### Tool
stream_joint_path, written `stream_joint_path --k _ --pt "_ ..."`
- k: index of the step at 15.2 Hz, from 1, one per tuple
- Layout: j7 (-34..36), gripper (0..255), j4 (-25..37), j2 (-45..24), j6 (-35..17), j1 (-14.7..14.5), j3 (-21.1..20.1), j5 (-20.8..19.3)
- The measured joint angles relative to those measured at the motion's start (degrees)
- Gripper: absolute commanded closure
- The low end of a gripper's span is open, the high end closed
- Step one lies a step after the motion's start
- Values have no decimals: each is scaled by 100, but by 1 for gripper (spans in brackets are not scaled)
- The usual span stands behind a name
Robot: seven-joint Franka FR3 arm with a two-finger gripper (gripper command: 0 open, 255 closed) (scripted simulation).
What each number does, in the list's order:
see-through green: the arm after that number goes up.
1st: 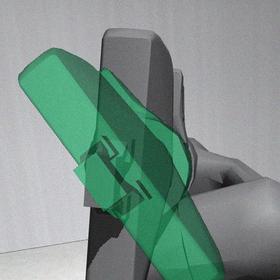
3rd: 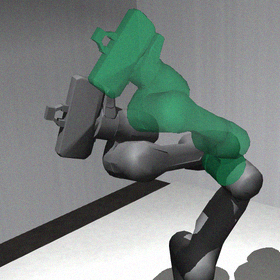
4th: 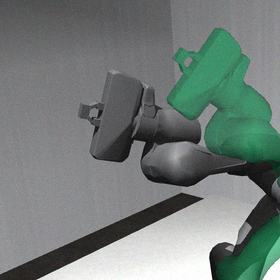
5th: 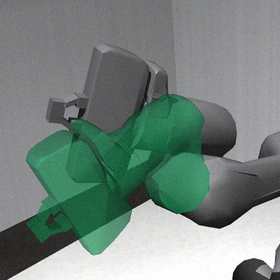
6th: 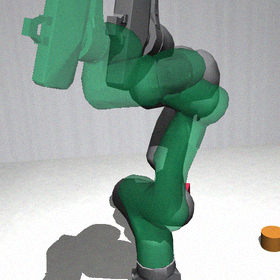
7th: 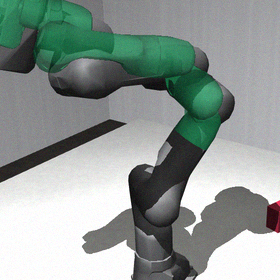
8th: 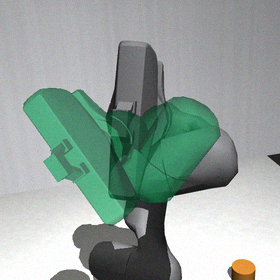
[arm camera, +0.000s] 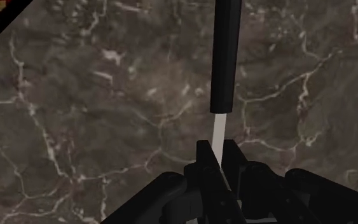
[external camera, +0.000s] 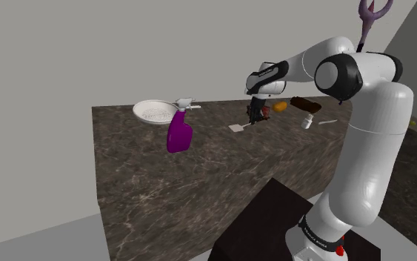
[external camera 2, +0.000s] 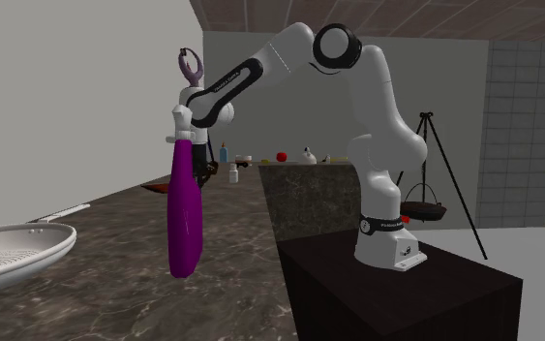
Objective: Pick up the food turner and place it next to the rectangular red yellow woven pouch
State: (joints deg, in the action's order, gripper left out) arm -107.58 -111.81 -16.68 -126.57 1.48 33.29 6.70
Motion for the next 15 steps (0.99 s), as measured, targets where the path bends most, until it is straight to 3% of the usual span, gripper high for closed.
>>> stream_joint_path --k 6,7,15 --pt "-13 255 -28 -31 -57 8 -9 23" --pt "-13 0 -28 -31 -57 8 -9 23" --pt "37 0 100 63 146 -21 18 -48"
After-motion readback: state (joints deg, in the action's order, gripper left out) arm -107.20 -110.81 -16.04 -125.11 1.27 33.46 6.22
